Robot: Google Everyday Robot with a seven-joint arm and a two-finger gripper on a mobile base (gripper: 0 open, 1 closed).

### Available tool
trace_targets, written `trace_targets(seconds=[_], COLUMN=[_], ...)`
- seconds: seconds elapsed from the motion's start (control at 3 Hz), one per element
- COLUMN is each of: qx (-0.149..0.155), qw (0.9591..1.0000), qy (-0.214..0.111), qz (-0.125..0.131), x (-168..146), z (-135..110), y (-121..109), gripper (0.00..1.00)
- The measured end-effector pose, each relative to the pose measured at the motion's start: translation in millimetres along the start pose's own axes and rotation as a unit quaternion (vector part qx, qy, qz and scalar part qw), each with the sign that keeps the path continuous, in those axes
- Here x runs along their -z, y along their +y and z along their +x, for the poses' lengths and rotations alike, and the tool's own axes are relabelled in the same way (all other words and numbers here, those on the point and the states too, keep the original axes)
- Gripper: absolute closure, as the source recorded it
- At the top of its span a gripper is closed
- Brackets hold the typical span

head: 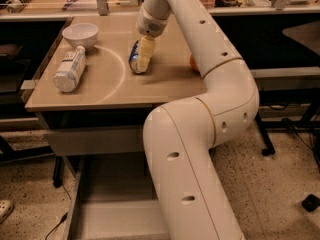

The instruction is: Place pepsi can into middle drawer

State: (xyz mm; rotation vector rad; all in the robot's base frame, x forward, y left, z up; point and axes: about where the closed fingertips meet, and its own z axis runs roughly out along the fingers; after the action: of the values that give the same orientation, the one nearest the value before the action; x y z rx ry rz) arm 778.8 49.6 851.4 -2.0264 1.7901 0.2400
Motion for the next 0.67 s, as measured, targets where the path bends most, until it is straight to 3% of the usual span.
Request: trace_targets(seconds=[0.67], qx=[-0.002], qw=[0.9999], qy=[-0.004], qz=[-0.013], x=[-13.6], z=[2.4], y=[2.5], gripper=[0.0])
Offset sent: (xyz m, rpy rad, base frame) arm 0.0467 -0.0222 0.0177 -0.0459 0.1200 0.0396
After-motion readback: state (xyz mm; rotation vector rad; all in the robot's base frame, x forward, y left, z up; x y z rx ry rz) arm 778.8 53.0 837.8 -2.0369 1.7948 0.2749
